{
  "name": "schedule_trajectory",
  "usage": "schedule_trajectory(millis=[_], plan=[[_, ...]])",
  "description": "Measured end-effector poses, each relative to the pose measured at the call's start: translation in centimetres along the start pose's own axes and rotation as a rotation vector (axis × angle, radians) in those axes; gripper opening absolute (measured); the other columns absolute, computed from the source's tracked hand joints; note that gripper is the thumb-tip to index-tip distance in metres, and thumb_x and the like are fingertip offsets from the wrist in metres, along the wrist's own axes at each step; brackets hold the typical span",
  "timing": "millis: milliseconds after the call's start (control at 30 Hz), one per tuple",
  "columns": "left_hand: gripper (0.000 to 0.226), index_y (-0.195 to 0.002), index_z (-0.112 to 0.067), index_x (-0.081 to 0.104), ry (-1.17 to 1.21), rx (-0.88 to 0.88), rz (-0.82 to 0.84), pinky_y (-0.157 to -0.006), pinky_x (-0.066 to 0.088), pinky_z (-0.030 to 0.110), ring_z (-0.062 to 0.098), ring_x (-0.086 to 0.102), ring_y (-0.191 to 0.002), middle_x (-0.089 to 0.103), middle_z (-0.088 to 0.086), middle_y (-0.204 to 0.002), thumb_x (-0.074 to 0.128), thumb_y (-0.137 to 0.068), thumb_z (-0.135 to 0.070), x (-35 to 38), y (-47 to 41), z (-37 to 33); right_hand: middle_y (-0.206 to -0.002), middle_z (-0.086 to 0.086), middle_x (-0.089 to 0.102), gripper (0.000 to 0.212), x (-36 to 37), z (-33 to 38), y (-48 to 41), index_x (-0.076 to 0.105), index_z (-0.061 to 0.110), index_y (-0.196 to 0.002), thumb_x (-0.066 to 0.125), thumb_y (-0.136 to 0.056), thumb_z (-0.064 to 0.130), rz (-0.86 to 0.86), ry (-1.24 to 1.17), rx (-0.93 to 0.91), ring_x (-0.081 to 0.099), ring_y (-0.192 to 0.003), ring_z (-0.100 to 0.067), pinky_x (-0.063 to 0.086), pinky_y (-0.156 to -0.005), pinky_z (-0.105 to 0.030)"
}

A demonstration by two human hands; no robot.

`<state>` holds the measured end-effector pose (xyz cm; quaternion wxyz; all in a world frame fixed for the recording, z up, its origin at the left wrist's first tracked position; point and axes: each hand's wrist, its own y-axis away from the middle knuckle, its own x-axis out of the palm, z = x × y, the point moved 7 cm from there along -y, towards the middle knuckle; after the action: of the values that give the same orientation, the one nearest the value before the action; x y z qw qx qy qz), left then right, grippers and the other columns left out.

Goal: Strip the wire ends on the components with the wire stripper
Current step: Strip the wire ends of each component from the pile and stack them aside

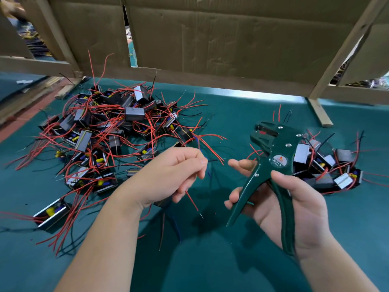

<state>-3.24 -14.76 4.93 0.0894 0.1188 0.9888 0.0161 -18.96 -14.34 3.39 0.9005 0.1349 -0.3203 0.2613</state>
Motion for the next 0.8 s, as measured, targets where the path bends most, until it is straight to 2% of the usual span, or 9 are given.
schedule_trajectory(millis=[133, 267, 333, 400, 467, 567, 667, 800], plan=[[0.037, -0.066, -0.023, 0.055, -0.059, -0.029, 0.024, -0.037, 0.032, 0.014, 0.011, 0.039, -0.032, 0.047, -0.004, -0.043, 0.044, -0.101, -0.022, 1.0, -0.2, 0.5, -0.097, -0.029, 0.056, 0.076, 1.0, -0.8, 0.1, 0.056, -0.002, -0.128, 0.079, -0.065, 0.033, 0.118, -0.010, 0.071, 0.062, -0.075, -0.036, 0.051, -0.074, -0.051], [0.031, -0.073, -0.019, 0.056, -0.064, -0.005, 0.036, -0.042, 0.037, 0.017, 0.014, 0.049, -0.037, 0.060, -0.002, -0.057, 0.044, -0.101, -0.021, 1.4, -0.3, 0.4, -0.085, -0.029, 0.061, 0.083, 0.7, -0.8, 0.0, 0.055, 0.001, -0.131, 0.083, -0.060, 0.032, 0.079, -0.018, 0.063, 0.062, -0.076, -0.037, 0.053, -0.074, -0.050], [0.028, -0.075, -0.020, 0.059, -0.022, 0.068, -0.047, -0.050, 0.041, 0.017, 0.014, 0.056, -0.044, 0.066, -0.002, -0.071, 0.047, -0.100, -0.023, 1.0, -0.5, -0.2, -0.100, -0.027, 0.066, 0.087, 0.1, -0.3, 0.0, 0.056, 0.002, -0.130, 0.086, -0.053, 0.030, 0.008, -0.048, 0.018, 0.063, -0.073, -0.037, 0.054, -0.071, -0.050], [0.023, -0.076, -0.023, 0.064, 0.098, 0.130, -0.216, -0.057, 0.044, 0.018, 0.011, 0.060, -0.053, 0.068, -0.002, -0.080, 0.051, -0.093, -0.032, -0.1, -0.6, -0.5, -0.118, -0.020, 0.064, 0.085, -0.1, 0.0, 0.0, 0.060, 0.003, -0.126, 0.087, -0.050, 0.030, -0.030, -0.046, -0.018, 0.064, -0.071, -0.037, 0.055, -0.070, -0.051], [0.021, -0.077, -0.021, 0.067, 0.299, 0.199, -0.397, -0.059, 0.047, 0.016, 0.006, 0.059, -0.057, 0.069, -0.004, -0.082, 0.053, -0.085, -0.034, -1.2, -0.7, -0.5, -0.110, -0.024, 0.064, 0.080, 0.0, 0.1, 0.0, 0.062, 0.002, -0.122, 0.086, -0.052, 0.031, -0.023, -0.021, -0.026, 0.064, -0.072, -0.038, 0.054, -0.071, -0.051], [0.017, -0.080, -0.015, 0.071, 0.654, 0.266, -0.613, -0.060, 0.049, 0.016, 0.003, 0.059, -0.059, 0.071, -0.007, -0.078, 0.056, -0.085, -0.020, -2.3, -0.7, 0.1, -0.099, -0.033, 0.056, 0.076, 0.9, -0.4, 0.1, 0.057, -0.005, -0.124, 0.082, -0.062, 0.030, 0.061, 0.004, 0.011, 0.062, -0.075, -0.042, 0.050, -0.073, -0.054], [0.015, -0.078, -0.009, 0.076, 1.097, 0.208, -0.627, -0.060, 0.053, 0.015, 0.004, 0.065, -0.062, 0.073, -0.001, -0.080, 0.061, -0.075, -0.010, -1.2, -1.4, 1.5, -0.098, -0.035, 0.055, 0.067, 2.0, -1.7, 0.2, 0.058, -0.002, -0.124, 0.078, -0.068, 0.030, 0.170, 0.080, 0.110, 0.062, -0.076, -0.043, 0.049, -0.074, -0.055], [0.019, -0.079, -0.014, 0.074, 1.097, 0.160, -0.527, -0.070, 0.054, 0.014, 0.006, 0.068, -0.072, 0.073, 0.002, -0.084, 0.062, -0.068, -0.005, -0.2, -1.9, 1.7, -0.077, -0.034, 0.059, 0.070, 1.5, -3.4, 0.1, 0.061, 0.007, -0.124, 0.083, -0.062, 0.031, 0.118, 0.212, 0.201, 0.063, -0.074, -0.042, 0.049, -0.074, -0.053]])
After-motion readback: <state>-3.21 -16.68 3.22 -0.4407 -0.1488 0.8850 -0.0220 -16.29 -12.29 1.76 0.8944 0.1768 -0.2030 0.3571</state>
